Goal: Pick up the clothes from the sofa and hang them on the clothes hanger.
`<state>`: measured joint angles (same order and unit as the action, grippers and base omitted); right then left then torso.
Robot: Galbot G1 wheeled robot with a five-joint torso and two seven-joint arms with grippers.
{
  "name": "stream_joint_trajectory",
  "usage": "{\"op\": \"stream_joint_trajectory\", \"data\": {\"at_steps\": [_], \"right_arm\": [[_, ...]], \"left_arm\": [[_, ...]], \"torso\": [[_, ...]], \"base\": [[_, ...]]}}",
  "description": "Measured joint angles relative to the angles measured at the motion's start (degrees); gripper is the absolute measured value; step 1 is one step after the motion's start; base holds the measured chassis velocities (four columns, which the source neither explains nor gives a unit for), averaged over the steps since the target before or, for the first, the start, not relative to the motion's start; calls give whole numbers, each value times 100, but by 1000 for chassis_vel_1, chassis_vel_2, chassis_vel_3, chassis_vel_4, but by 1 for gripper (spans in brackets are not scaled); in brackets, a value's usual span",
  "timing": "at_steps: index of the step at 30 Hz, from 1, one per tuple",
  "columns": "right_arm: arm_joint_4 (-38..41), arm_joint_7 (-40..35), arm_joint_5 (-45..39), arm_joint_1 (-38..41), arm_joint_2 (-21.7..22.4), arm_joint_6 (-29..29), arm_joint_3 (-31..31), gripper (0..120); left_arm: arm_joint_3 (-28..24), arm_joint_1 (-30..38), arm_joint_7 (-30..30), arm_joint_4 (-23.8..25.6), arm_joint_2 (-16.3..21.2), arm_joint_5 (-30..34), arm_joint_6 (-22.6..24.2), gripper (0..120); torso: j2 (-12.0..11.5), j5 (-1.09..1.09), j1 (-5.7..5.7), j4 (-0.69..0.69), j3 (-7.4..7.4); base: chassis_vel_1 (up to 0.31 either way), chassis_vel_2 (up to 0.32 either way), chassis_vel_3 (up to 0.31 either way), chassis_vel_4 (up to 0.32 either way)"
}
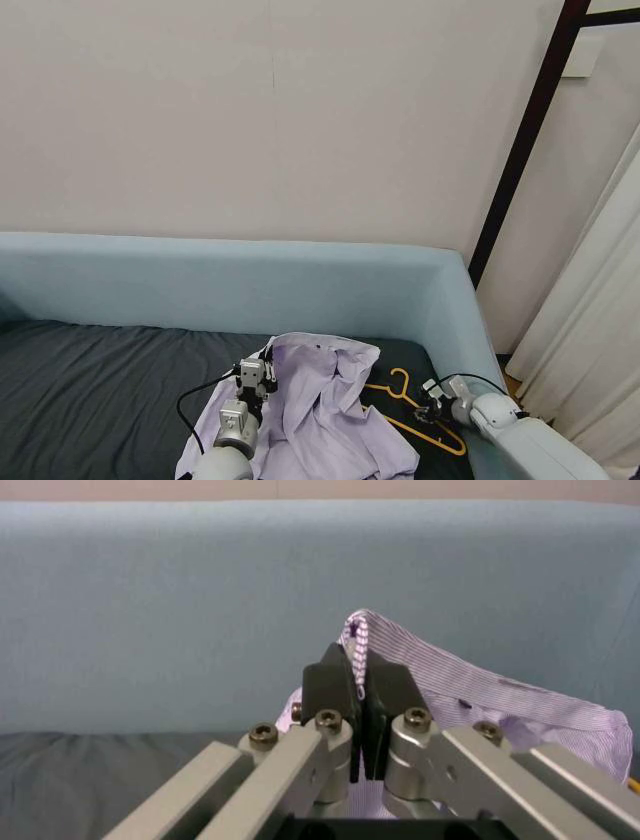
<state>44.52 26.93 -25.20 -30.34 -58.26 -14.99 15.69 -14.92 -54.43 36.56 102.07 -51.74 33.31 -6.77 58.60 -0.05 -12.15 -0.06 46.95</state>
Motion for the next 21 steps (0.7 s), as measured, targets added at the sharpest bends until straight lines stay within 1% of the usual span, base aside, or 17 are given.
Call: {"op": "stream_joint_trajectory", "data": {"at_steps": [1,2,6,7,14,18,19,21], "right_arm": [[5,0,-1,0,9,4,2,26],[5,0,-1,0,9,4,2,26],[59,-5,-10,-13,84,15,14,8],[77,-10,-21,-18,105,15,15,6],[293,-104,-134,-130,258,2,10,4],[616,-530,-263,-276,372,-38,-69,4],[616,-530,-263,-276,372,-38,-69,4],[860,-862,-448,-342,451,-55,-168,4]], "left_arm": [[0,-3,0,2,0,2,0,0],[0,-3,0,2,0,2,0,0],[0,-5,2,7,-3,2,0,0],[0,-5,3,7,-5,2,0,0],[2,0,8,20,-23,6,-1,0],[13,5,9,21,-14,13,-13,0],[13,5,9,21,-14,13,-13,0],[28,26,10,21,-10,23,-26,0]], "torso": [[0,0,0,0,0],[0,0,0,0,0],[0,2,0,1,1],[-1,2,0,1,1],[-1,1,0,-2,1],[-1,2,-1,-2,2],[-1,2,-1,-2,2],[-1,0,-1,-2,1]], "base": [[0,0,0,0],[0,0,0,0],[0,0,0,0],[0,0,0,0],[0,0,0,0],[0,0,0,0],[0,0,0,0],[0,0,0,0]]}}
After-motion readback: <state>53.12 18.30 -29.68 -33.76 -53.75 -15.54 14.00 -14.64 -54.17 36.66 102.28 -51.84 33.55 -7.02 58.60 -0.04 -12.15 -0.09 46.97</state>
